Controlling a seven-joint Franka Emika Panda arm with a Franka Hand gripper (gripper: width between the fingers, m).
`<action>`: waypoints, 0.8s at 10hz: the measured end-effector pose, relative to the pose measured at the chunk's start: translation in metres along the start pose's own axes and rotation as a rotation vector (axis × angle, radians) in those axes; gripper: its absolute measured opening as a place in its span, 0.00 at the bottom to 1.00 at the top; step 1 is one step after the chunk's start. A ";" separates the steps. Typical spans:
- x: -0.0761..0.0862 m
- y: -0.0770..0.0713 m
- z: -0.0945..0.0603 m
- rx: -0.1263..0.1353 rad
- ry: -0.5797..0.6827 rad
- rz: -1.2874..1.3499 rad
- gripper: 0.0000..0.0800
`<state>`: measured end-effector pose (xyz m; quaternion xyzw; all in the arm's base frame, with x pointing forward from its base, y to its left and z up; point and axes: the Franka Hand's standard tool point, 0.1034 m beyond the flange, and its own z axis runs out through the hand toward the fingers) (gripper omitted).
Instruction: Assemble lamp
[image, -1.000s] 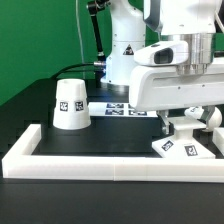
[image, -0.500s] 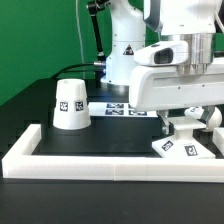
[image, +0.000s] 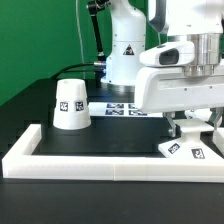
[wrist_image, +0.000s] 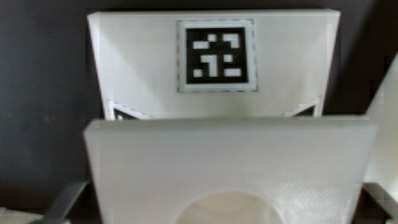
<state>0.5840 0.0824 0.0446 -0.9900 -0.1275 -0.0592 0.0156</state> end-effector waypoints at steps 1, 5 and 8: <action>0.000 0.000 0.000 0.000 0.000 0.000 0.67; 0.002 -0.017 0.000 0.009 -0.009 0.238 0.67; 0.020 -0.016 0.004 0.006 0.021 0.254 0.67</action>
Offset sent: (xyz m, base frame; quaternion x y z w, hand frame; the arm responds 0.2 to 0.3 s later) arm -0.0270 -0.0033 0.0056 -0.0149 -0.0663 0.2782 0.9581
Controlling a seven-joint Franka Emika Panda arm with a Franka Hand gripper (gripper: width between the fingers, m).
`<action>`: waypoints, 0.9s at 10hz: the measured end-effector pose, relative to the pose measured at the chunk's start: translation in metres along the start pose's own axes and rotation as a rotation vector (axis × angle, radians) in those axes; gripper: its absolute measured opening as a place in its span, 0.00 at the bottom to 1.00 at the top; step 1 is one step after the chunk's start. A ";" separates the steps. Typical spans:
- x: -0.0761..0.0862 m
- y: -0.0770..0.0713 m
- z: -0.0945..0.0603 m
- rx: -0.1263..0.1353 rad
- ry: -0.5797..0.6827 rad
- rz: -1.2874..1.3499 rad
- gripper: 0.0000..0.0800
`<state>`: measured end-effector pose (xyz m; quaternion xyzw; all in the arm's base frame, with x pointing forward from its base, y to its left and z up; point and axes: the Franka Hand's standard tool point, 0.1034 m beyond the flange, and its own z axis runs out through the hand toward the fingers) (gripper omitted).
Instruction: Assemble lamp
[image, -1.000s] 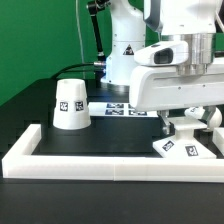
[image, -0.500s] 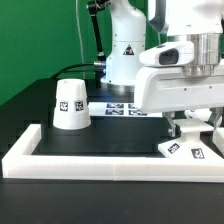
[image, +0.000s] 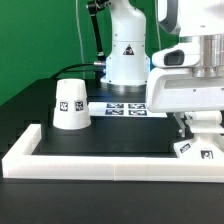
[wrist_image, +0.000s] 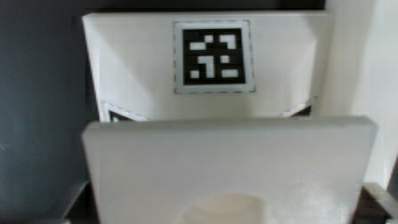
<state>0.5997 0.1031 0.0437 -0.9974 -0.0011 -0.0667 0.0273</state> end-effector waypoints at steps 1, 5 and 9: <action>0.004 0.001 0.000 0.000 0.008 -0.015 0.67; 0.014 0.001 0.001 0.000 0.021 -0.024 0.67; 0.015 0.001 -0.001 -0.003 0.024 -0.044 0.67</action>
Offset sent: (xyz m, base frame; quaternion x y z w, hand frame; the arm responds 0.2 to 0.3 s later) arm 0.0269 0.0061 0.0003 -0.0030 0.0102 -0.0140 0.9998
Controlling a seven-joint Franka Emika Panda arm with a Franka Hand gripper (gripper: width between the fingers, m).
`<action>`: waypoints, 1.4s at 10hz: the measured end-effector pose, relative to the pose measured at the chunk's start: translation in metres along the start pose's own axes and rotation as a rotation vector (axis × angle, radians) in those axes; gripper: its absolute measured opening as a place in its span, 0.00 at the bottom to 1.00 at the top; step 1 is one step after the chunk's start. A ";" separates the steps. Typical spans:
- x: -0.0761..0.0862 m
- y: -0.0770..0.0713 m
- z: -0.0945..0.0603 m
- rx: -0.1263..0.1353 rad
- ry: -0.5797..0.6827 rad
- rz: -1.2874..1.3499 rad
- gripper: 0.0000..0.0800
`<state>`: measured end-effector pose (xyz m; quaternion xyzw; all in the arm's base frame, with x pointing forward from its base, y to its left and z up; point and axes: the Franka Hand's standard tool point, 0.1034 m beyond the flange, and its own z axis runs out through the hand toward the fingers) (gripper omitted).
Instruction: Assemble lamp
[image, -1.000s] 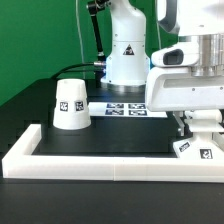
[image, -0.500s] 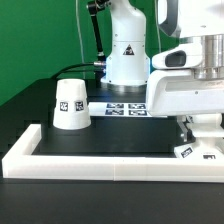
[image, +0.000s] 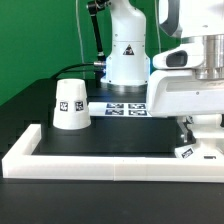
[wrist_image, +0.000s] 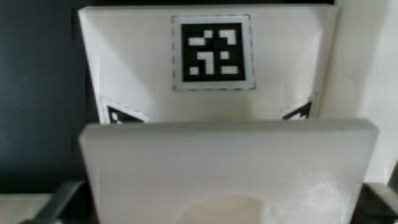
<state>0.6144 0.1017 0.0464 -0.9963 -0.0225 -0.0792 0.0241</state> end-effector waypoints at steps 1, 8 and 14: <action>0.001 0.000 -0.002 0.000 0.003 -0.008 0.83; -0.040 -0.006 -0.048 0.002 -0.007 -0.025 0.87; -0.081 -0.048 -0.044 0.019 0.006 -0.037 0.87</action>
Offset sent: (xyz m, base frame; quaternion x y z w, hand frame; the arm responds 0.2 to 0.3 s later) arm -0.0242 0.0016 0.0109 0.0062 -0.0099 -0.0039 0.9999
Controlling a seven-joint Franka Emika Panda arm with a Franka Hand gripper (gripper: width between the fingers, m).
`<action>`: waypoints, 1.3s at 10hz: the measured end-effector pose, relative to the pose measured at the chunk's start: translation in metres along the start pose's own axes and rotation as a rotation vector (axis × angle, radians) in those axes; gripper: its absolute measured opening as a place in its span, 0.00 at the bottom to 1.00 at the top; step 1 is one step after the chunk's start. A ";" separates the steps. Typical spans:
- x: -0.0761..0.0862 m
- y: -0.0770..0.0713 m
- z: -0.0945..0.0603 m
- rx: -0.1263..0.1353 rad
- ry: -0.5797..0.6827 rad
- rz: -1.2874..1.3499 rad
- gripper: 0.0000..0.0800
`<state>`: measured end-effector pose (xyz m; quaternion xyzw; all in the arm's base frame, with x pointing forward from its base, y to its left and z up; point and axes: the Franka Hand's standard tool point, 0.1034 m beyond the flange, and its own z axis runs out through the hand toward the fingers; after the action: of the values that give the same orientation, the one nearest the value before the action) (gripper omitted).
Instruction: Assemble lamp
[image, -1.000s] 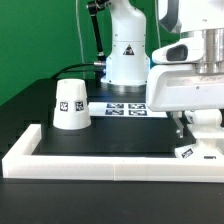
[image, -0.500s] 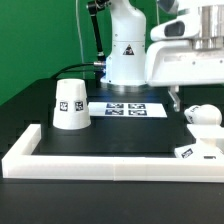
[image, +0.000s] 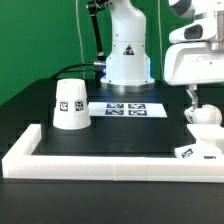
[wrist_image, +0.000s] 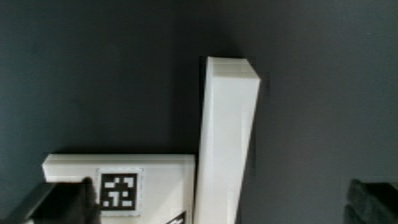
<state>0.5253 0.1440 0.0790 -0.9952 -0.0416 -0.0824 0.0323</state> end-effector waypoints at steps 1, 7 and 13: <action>0.000 0.000 0.000 0.000 -0.001 0.000 0.87; -0.038 -0.017 0.011 0.019 0.016 -0.078 0.87; -0.050 -0.025 0.015 0.017 -0.045 -0.107 0.87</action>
Offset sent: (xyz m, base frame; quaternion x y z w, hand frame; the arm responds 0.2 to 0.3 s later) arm -0.0230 0.0161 -0.0047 0.0395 0.0058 0.0244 0.9989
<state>0.4763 0.1657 0.0574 -0.9929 -0.0961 -0.0611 0.0353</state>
